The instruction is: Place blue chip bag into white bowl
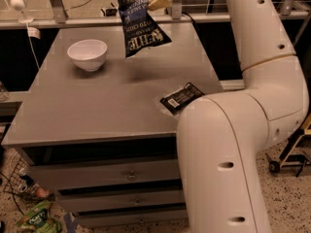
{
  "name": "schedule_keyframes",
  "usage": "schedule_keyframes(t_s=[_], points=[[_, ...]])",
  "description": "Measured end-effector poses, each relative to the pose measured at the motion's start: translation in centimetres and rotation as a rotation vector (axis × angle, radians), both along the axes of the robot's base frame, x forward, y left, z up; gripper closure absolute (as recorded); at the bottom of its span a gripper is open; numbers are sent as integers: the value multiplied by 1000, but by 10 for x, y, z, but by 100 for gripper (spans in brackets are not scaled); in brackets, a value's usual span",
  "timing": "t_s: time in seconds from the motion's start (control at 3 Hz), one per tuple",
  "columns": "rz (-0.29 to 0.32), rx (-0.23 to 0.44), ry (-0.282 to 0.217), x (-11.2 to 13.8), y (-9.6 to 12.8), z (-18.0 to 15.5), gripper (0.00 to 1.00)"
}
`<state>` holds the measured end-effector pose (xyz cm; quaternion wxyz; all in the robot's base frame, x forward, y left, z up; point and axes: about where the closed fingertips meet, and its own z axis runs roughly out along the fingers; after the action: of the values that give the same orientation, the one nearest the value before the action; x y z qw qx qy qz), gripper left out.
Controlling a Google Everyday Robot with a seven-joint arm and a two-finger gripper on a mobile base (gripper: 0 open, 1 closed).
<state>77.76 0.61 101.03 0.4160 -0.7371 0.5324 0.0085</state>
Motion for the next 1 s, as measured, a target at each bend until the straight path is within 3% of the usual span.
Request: schedule_keyframes(t_s=[0.33, 1.0], points=[[0, 0, 0, 0, 0, 0, 100], [74, -29, -89, -4, 50, 29, 100]])
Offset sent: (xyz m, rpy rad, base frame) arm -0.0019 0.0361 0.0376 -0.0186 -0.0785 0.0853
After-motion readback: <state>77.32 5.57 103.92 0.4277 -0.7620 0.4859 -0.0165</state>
